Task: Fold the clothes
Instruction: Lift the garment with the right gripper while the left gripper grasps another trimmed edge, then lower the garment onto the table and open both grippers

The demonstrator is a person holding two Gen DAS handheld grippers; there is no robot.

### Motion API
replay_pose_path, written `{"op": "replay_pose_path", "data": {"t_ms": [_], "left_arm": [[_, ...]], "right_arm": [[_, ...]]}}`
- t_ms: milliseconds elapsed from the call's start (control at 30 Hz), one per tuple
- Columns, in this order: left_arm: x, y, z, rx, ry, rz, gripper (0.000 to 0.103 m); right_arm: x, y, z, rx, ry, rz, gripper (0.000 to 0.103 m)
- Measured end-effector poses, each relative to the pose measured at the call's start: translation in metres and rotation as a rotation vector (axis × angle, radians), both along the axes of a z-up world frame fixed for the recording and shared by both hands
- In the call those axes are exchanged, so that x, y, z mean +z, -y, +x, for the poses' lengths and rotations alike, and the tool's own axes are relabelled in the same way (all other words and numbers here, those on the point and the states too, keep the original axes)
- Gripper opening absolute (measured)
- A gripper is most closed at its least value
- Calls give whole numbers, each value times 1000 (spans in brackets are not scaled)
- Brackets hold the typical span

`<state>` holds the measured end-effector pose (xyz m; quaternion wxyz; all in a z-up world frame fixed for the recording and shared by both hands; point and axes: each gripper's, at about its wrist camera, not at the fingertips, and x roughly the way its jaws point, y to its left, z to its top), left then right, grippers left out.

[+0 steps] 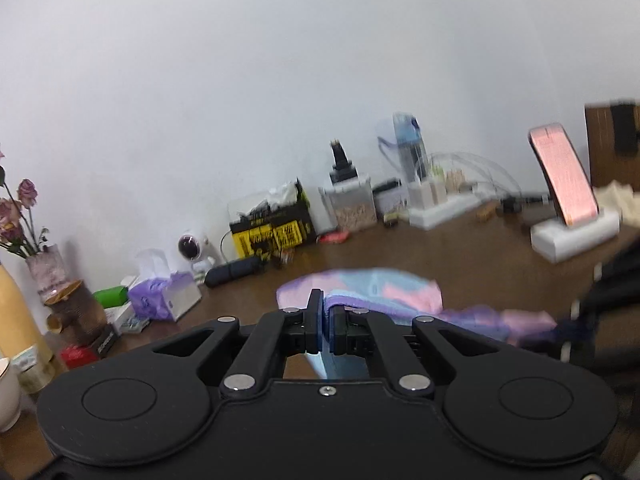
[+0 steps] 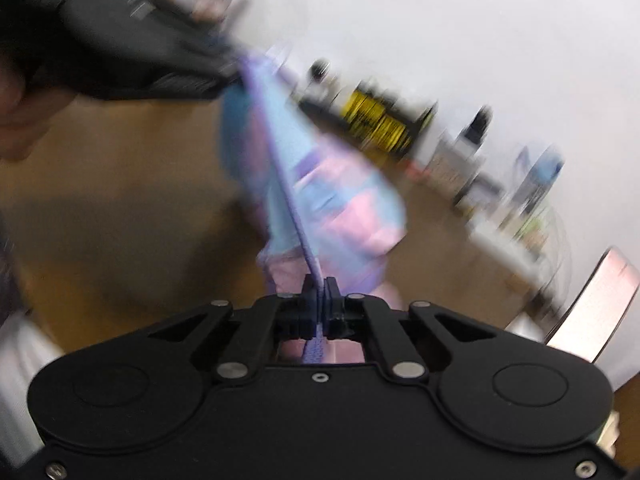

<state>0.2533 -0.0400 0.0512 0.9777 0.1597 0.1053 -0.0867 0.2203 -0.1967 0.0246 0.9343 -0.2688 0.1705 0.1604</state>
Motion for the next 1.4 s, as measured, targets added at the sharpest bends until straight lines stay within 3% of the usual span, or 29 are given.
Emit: {"op": "replay_pose_path", "data": {"t_ms": [100,133,200,300,400,500,733,900,1033,1100,1167,1233,1333,1400], "left_arm": [[70,-4,16,-21,83,0,3],[85,-4,18,-25,100,-1,3],[132,-2,23,-29,140,-3,3],[197,-6,24,-57,144,-28,3],[231,-11,23,-92,127,-28,3],[260,-18,13,-136,115,-17,3],[258,-27,9,-144,101,-31,3],[237,-22,39,-102,88,17,3],[232,-11,78,-68,165,60,3],[244,-6,92,-75,273,64,3],[252,-6,92,-105,350,52,3],[257,-11,88,-146,400,17,3],[239,-20,84,-171,362,-36,3],[194,-22,97,-133,241,-13,4]], "right_arm": [[73,8,11,1,241,-74,4],[86,9,12,2,272,-82,4],[140,12,18,7,374,-103,4],[204,17,17,30,421,-86,4],[252,24,11,55,419,-62,4],[280,28,1,69,430,-56,5],[286,24,-5,82,422,-65,5],[269,14,21,71,390,-79,4],[263,7,60,17,432,-84,4],[266,6,78,-25,501,-71,4],[273,7,89,-55,559,-39,4],[280,13,86,-38,555,9,5],[276,20,76,11,518,52,5],[258,15,73,72,425,79,5]]}}
